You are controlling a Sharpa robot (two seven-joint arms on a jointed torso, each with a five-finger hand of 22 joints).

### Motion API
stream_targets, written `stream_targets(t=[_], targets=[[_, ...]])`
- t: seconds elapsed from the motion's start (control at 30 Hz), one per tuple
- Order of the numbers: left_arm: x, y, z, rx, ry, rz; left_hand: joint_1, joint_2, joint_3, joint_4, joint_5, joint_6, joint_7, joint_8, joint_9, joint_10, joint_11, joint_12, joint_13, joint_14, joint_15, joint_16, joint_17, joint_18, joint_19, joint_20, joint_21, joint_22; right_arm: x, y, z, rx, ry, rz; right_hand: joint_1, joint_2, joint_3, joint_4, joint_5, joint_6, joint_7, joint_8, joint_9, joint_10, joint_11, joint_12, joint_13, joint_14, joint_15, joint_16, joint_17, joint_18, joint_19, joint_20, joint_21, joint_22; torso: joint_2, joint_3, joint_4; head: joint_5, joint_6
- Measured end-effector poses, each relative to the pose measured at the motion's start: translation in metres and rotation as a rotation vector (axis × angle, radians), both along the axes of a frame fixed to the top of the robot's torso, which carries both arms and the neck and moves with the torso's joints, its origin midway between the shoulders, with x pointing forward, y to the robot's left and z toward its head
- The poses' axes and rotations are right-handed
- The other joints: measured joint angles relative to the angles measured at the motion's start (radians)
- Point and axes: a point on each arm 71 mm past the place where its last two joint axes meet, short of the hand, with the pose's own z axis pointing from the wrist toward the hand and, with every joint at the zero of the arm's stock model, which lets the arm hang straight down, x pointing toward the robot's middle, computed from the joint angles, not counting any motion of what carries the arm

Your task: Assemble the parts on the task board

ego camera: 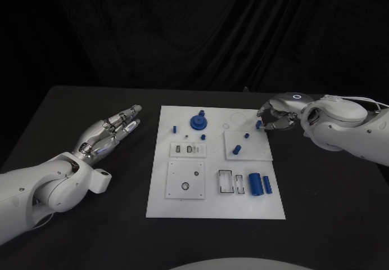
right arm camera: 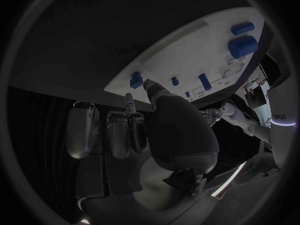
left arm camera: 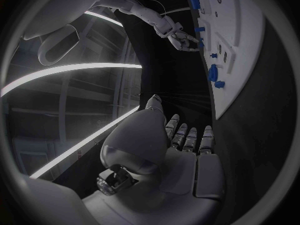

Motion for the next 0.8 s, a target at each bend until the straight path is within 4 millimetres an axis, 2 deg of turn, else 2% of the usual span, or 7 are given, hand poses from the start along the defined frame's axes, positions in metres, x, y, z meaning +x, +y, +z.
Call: stream_targets(t=[0.37, 0.47, 0.67, 0.8], targets=[[0.0004, 0.0006, -0.0002, 0.000, 0.001, -0.001, 0.000, 0.000, 0.000, 0.000, 0.004, -0.004, -0.004, 0.000, 0.000, -0.004, 0.004, 0.000, 0.000, 0.000, 0.007, 0.000, 0.000, 0.000, 0.000, 0.007, 0.000, 0.001, 0.0020, 0.0004, -0.0034, -0.003, 0.005, -0.007, 0.027, -0.004, -0.003, 0.003, 0.000, 0.000, 0.000, 0.012, 0.038, 0.000, 0.000, 0.000, 0.000, 0.000, 0.000, 0.000, 0.000, 0.000, 0.000, 0.000, 0.000, 0.000, 0.000, 0.0000, 0.0007, 0.000, -0.002], [0.0005, 0.0007, -0.0002, 0.000, 0.001, -0.001, 0.000, 0.000, 0.000, 0.000, 0.004, -0.004, -0.004, 0.000, 0.000, -0.004, 0.004, 0.000, 0.000, 0.000, 0.007, 0.000, 0.000, 0.000, 0.000, 0.007, 0.000, 0.001, 0.0024, 0.0003, -0.0042, -0.004, 0.006, -0.009, 0.039, -0.003, -0.008, 0.008, 0.000, 0.000, 0.000, 0.031, 0.076, 0.000, 0.000, 0.000, 0.000, 0.000, 0.000, 0.000, 0.000, 0.000, 0.000, 0.000, -0.003, 0.001, 0.000, 0.0000, 0.0007, 0.000, -0.003], [0.0007, 0.0007, -0.0003, 0.000, 0.002, -0.003, 0.000, 0.000, 0.000, 0.000, 0.004, -0.004, -0.004, 0.000, 0.000, 0.000, 0.007, 0.000, 0.000, 0.000, 0.007, 0.000, 0.000, 0.000, 0.000, 0.007, 0.000, 0.001, 0.0027, 0.0012, -0.0065, -0.005, 0.010, -0.010, 0.059, -0.002, -0.018, 0.018, 0.000, -0.013, -0.002, 0.060, 0.180, 0.000, 0.000, 0.000, 0.000, 0.000, 0.000, 0.000, 0.000, 0.000, 0.000, 0.000, -0.004, 0.001, 0.000, -0.0002, 0.0006, -0.001, -0.004], [0.0008, 0.0007, -0.0004, -0.001, 0.002, -0.004, 0.000, 0.000, 0.000, 0.000, 0.004, -0.004, -0.004, 0.000, 0.000, 0.000, 0.007, 0.000, 0.000, 0.000, 0.007, 0.000, 0.000, 0.000, 0.000, 0.007, 0.000, 0.001, 0.0028, 0.0018, -0.0079, -0.006, 0.012, -0.011, 0.065, 0.003, -0.022, 0.022, 0.000, -0.025, -0.004, 0.075, 0.230, 0.000, 0.000, 0.000, 0.000, 0.000, 0.000, 0.000, 0.000, 0.000, 0.000, 0.000, -0.004, 0.001, 0.000, -0.0002, 0.0003, -0.001, -0.005]])
